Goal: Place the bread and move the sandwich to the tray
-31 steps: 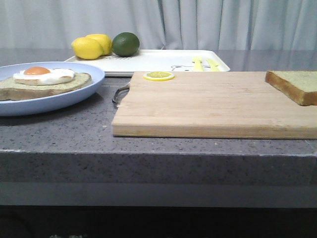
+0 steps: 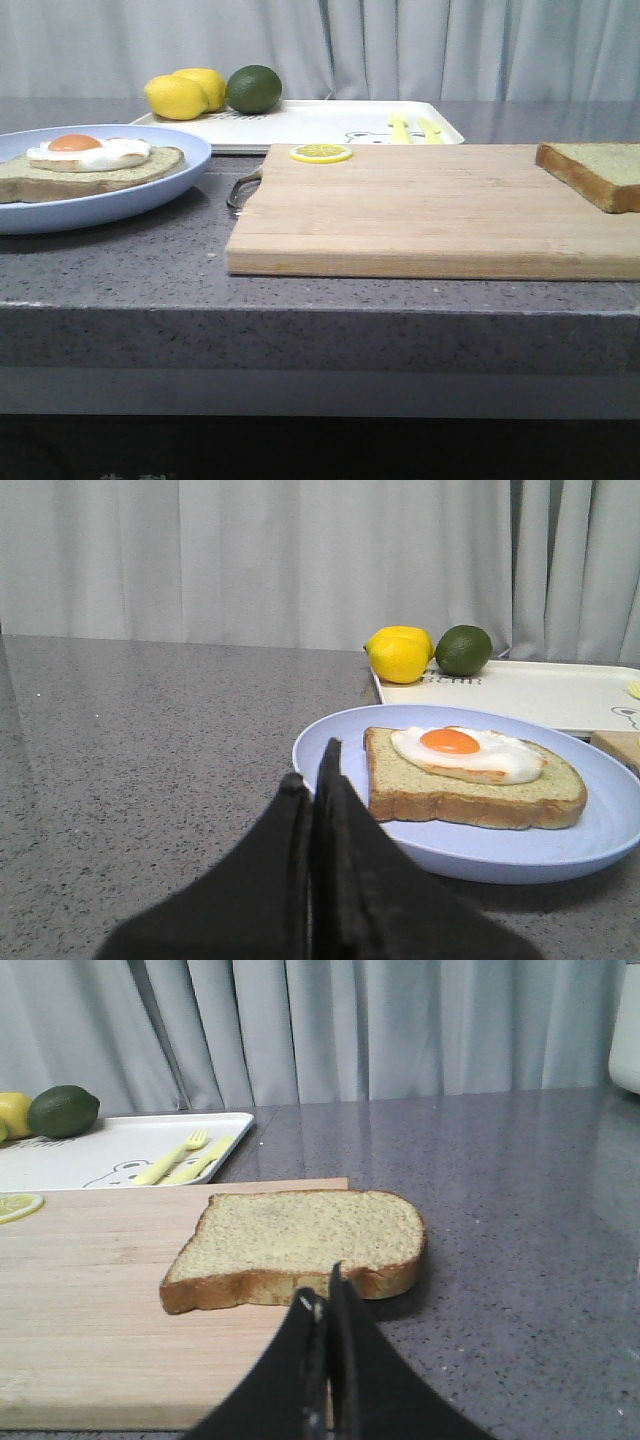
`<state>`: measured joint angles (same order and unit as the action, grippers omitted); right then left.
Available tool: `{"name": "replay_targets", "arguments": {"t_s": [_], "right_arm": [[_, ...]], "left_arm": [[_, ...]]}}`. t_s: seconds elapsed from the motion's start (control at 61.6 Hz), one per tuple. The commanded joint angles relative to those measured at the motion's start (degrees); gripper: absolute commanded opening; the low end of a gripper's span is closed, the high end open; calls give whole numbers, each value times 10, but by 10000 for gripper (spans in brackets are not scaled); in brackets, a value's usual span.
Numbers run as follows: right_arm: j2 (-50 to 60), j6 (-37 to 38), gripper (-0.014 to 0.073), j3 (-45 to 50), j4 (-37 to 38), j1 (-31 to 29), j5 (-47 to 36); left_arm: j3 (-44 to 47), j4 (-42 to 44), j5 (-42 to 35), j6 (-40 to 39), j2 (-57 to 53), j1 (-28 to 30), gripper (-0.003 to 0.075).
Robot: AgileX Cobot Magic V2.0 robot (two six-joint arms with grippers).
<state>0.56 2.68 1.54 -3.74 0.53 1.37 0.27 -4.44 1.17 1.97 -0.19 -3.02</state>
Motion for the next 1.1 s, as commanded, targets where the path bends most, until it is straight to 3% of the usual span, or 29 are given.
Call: {"name": "replay_targets", "arguments": {"t_s": [0.0, 0.26, 0.438, 0.746, 1.087], "right_arm": [[11, -3, -68, -1, 7, -4, -44], [11, -3, -68, -2, 7, -4, -65], [11, -3, -68, -59, 3, -4, -22], [-15, -3, -68, -260, 3, -4, 130], [-160, -3, -68, -430, 3, -4, 309]], "left_arm": [[0, -5, -45, -2, -12, 2, -20], [0, -5, -60, -2, -12, 2, -20], [-42, -28, -59, -2, -12, 2, -20], [-259, -39, 139, -2, 35, 2, -20], [-454, -43, 327, -2, 184, 2, -20]]}}
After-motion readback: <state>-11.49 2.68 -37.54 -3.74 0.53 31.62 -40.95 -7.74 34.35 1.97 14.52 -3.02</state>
